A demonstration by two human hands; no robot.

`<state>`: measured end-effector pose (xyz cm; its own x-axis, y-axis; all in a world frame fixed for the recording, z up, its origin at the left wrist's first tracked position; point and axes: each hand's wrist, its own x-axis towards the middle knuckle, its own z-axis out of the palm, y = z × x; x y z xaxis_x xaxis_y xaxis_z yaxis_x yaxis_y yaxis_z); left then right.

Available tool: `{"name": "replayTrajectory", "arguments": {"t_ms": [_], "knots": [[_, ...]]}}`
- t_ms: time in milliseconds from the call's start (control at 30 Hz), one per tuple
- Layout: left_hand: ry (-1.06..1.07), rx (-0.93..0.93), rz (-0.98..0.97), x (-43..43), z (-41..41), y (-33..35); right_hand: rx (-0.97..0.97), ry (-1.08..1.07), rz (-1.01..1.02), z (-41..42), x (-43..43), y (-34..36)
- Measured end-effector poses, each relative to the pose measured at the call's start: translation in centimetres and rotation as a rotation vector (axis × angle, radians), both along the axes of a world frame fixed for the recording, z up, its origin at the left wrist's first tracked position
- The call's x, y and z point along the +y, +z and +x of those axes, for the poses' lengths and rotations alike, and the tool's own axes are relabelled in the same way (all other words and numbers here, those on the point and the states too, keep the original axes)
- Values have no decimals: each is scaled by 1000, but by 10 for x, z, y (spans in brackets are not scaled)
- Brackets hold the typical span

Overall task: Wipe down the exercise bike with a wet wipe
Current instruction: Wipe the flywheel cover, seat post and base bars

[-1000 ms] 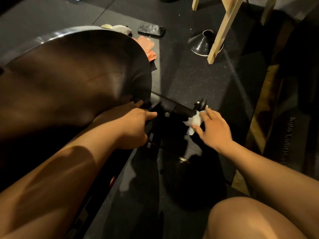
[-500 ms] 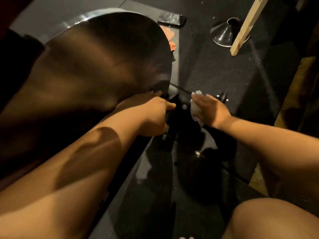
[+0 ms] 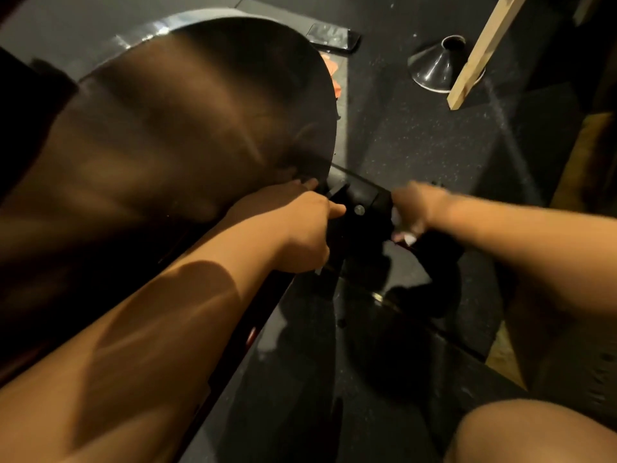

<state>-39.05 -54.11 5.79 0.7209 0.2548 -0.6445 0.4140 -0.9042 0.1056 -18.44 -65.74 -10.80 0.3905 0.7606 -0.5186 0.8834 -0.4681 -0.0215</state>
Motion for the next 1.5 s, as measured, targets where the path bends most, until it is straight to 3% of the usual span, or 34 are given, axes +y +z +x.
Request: {"name": "replayTrajectory", "arguments": {"t_ms": [33,133,233,333,533,600,700,767,833,900,967,1033,1100,1267,1500], "knots": [[0,-6,-4,0,0,-1,23,-16,46,5,23,12],[-12,-23,-5,3,1,-3,182,-193,446,-4,70,13],[-17,-24,7,2,0,-3,381,-295,323,-28,81,-23],[-10,-25,-8,1,0,-2,435,-320,254,-17,72,-30],[-20,-14,-22,3,1,-3,198,-8,160,-15,19,-28],[-23,-15,-16,2,1,-3,377,-102,174,-11,32,-20],[-20,-15,-22,3,1,-10,804,-527,428,-4,58,-7],[-5,-24,-24,4,0,-15,917,-615,511,-1,63,-6],[0,-35,-22,4,0,-14,812,-493,488,5,59,-12],[-2,-37,-15,4,0,-10,557,-313,487,7,48,-17],[-10,-40,-14,3,0,-7,349,-178,640,2,37,-25],[0,-37,-31,4,0,-10,228,6,748,-6,29,-32],[10,-28,-39,5,0,-15,143,150,671,-8,26,-35],[-14,-35,-8,4,1,-13,85,38,293,2,50,-24],[-24,-55,4,1,1,-7,319,-143,278,6,58,-8]]}}
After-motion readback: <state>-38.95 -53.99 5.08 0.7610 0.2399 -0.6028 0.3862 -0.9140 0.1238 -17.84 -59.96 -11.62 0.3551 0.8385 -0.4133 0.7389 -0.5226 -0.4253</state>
